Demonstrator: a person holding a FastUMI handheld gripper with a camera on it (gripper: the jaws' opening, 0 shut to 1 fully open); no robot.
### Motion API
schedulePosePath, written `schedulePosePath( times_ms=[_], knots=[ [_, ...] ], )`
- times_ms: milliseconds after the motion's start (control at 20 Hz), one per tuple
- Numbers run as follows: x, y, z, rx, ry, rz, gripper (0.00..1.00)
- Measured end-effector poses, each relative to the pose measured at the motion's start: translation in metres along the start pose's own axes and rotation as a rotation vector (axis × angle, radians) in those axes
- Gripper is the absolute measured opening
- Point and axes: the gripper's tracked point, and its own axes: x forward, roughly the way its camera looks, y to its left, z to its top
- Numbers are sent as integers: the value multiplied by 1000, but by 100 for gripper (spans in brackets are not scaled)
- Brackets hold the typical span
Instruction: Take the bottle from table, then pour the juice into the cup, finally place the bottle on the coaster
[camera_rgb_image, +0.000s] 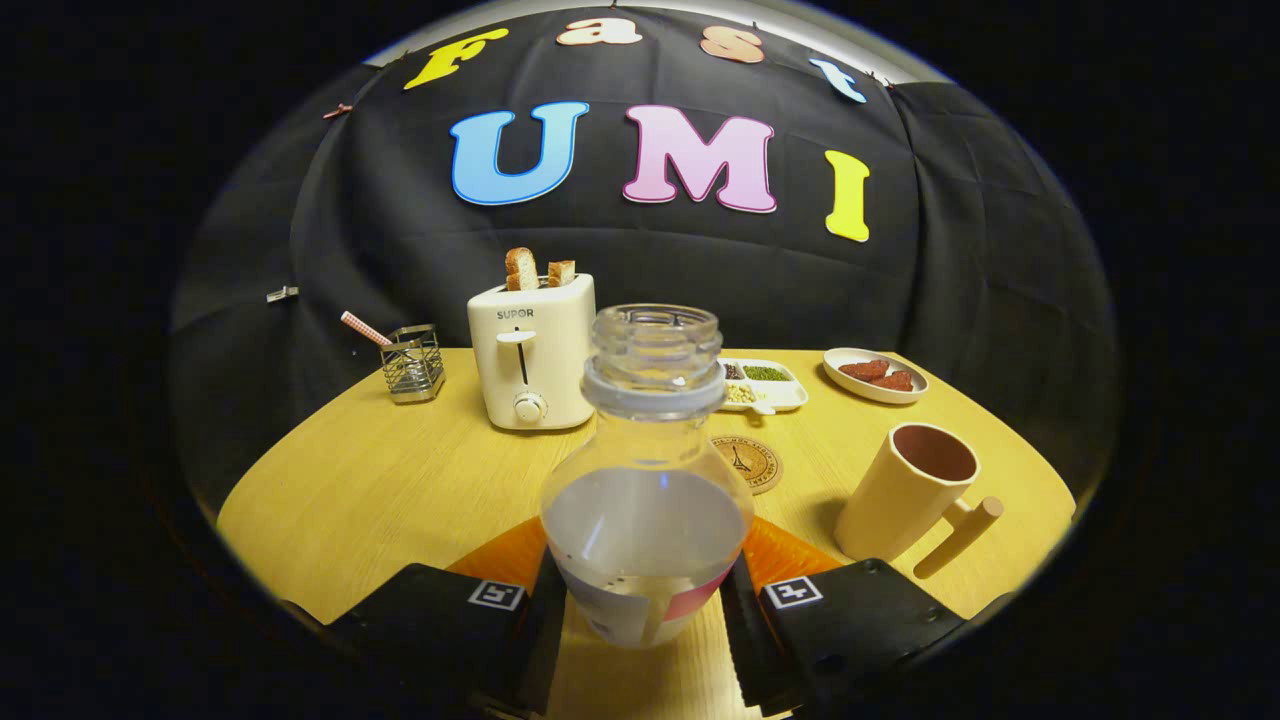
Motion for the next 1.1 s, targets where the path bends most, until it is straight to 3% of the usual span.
schedulePosePath(
  times_ms=[350,700,1100],
  knots=[
    [-3,-13,34,141,-25,-59,70],
    [-6,-24,77,501,-51,-44,70],
    [0,-32,86,843,36,38,70]
  ],
)
